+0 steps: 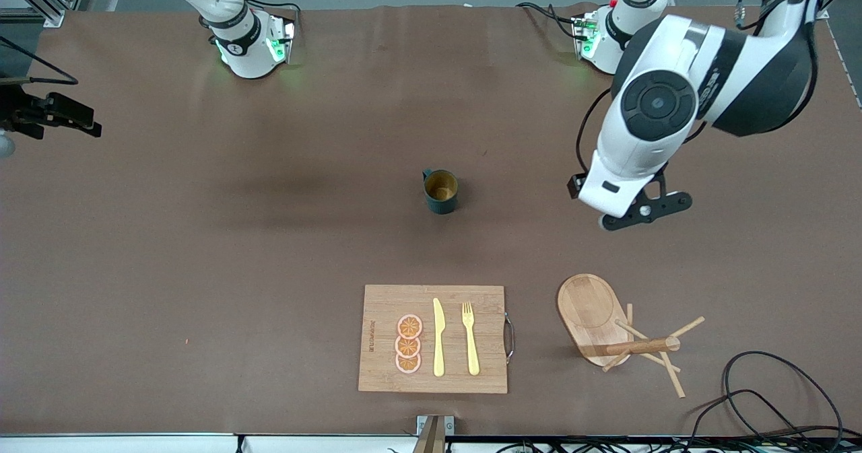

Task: Pass cup and hang on rack
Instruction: 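Move the left gripper over toward the teal mug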

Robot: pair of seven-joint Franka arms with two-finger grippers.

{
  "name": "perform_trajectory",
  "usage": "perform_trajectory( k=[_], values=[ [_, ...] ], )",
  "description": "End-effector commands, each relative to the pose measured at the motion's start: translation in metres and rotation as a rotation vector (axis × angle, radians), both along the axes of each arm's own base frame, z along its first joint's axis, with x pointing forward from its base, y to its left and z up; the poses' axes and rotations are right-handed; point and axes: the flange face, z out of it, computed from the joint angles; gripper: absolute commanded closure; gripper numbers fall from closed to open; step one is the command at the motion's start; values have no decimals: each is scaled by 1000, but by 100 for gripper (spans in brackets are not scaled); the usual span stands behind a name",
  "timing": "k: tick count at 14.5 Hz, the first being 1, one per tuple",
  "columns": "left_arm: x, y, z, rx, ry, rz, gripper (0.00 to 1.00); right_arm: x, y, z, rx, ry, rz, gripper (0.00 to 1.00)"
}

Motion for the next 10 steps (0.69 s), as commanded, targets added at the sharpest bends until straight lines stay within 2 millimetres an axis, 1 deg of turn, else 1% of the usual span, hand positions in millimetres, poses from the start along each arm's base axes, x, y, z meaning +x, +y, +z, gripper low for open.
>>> perform_trajectory(
  k=[1, 3, 5, 6, 7, 8, 9, 10],
  values=[
    [10, -37, -12, 18, -64, -42, 0, -20, 6, 9, -41, -23, 16, 0],
    [16, -51, -26, 31, -113, -69, 0, -28, 11, 20, -41, -42, 22, 0],
    [23, -58, -37, 4, -139, -75, 0, -32, 11, 22, -39, -35, 17, 0],
    [22, -68, -42, -12, -156, -74, 0, -34, 12, 24, -35, -33, 17, 0],
    [23, -76, -46, -30, -175, -72, 0, -38, 6, 29, -26, -38, 3, 0],
    [19, -91, -54, -36, -189, -87, 1, -40, 2, 29, -12, -33, -6, 0],
    [20, -96, -57, -37, -204, -76, 1, -41, 1, 29, -8, -30, -9, 0],
    [17, -108, -65, -42, -211, -44, 1, -41, -1, 31, -8, -33, -10, 0]
  ],
)
